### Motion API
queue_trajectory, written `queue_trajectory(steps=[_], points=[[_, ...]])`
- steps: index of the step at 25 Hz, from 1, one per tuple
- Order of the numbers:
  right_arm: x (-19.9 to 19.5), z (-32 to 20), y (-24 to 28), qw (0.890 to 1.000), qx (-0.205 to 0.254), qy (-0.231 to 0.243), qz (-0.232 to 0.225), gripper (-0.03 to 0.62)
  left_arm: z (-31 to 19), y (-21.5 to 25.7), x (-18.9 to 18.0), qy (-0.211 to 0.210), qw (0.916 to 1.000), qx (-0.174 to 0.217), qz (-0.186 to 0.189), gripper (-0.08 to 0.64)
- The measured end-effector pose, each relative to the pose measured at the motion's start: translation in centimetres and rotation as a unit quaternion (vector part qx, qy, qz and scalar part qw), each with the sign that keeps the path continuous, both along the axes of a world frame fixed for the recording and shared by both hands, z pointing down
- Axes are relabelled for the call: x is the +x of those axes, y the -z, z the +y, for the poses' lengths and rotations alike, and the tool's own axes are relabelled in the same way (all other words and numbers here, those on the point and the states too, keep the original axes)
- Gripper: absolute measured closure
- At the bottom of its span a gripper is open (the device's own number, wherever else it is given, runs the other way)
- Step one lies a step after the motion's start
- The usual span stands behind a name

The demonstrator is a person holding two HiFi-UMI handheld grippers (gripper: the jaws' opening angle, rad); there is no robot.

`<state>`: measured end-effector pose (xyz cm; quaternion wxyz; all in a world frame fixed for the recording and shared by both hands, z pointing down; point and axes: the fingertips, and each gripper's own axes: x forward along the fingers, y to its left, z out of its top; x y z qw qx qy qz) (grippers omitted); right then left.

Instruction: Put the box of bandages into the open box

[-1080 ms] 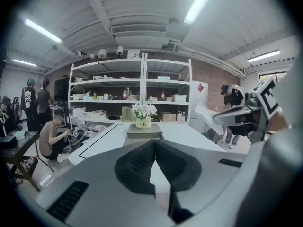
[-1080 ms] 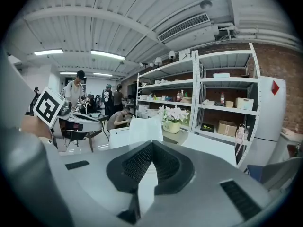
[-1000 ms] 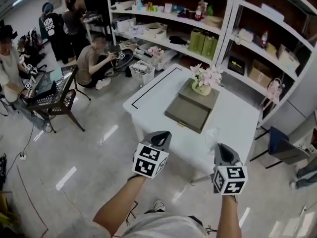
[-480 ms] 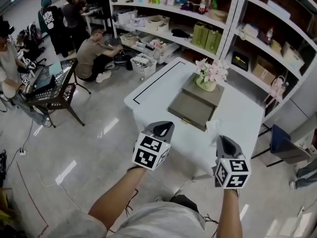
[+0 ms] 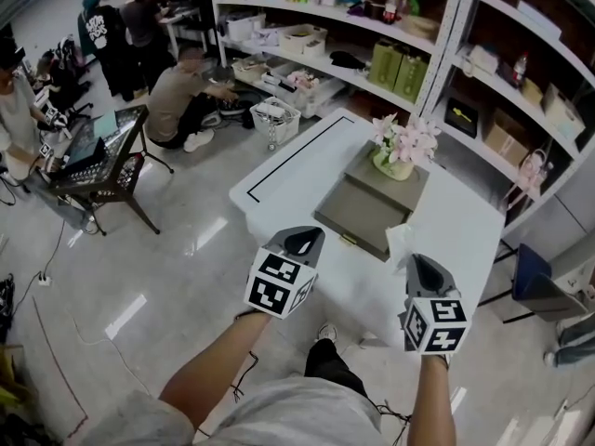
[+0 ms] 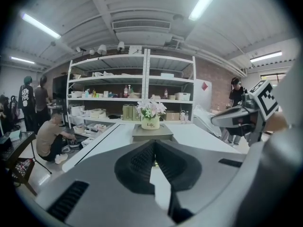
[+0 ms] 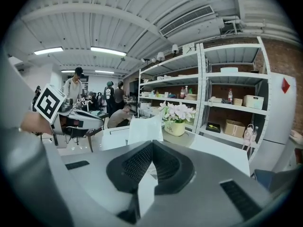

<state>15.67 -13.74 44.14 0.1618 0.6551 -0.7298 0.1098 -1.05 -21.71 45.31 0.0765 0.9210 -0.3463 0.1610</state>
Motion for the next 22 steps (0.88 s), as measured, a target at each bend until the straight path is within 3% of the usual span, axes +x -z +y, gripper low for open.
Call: queue_trajectory(steps=[22], points=[[5.1, -14.2, -3.4, 0.996, -0.041, 0.082, -0.015, 0.588, -12.6, -1.9, 8.2, 0.031, 0.9992, -0.020, -0.015, 0.554]])
